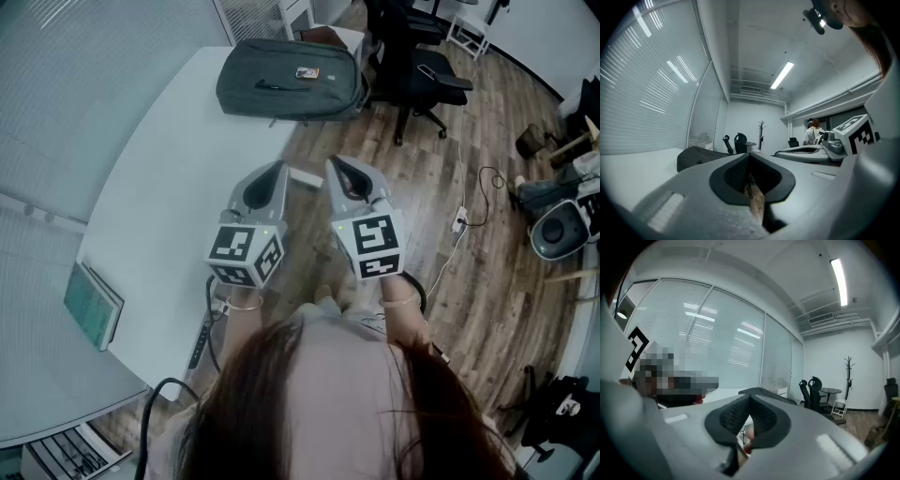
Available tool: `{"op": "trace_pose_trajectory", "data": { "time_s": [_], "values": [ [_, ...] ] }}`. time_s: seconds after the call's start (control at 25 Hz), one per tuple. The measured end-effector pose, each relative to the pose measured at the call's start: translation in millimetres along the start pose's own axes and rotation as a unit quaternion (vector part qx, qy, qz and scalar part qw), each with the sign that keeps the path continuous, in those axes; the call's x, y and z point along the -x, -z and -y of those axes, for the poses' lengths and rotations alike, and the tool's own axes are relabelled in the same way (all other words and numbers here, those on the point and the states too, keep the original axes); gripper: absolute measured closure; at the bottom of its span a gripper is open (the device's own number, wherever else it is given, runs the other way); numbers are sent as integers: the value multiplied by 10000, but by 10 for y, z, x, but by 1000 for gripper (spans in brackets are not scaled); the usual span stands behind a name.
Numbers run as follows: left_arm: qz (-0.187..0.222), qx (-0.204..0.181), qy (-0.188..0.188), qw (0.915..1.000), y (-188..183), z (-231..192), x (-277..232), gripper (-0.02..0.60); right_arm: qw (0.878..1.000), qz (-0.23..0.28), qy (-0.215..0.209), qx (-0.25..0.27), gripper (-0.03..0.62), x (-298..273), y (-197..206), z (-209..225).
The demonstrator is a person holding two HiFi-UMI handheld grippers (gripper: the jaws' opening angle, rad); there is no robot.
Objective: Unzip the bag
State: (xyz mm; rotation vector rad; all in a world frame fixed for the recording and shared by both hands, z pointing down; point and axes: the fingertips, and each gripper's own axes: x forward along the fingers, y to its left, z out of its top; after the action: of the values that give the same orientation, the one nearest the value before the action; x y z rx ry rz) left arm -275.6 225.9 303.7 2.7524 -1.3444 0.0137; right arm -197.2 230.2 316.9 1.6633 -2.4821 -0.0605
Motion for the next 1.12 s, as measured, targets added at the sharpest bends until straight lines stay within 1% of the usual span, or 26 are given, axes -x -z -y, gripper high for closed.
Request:
{"op": "trace_pose_trajectory", "data": {
  "time_s": [0.12,0.32,0.52,0.76,1.12],
  "values": [
    [-7,26,55,10000,6,-121,12,572,10000,-20,57,11,591,-91,-8,-91],
    [-32,59,142,9999,41,-237,-12,572,9999,-114,-27,24,591,-239,32,-244],
    [-85,157,212,9996,126,-349,-76,572,9998,-203,-27,46,591,-410,84,-308],
    [-140,268,222,9993,240,-438,-178,572,9996,-243,-70,110,591,-539,143,-289],
    [-211,167,199,9994,287,-576,-462,572,9993,-316,-172,74,591,-813,263,-152]
  ]
}}
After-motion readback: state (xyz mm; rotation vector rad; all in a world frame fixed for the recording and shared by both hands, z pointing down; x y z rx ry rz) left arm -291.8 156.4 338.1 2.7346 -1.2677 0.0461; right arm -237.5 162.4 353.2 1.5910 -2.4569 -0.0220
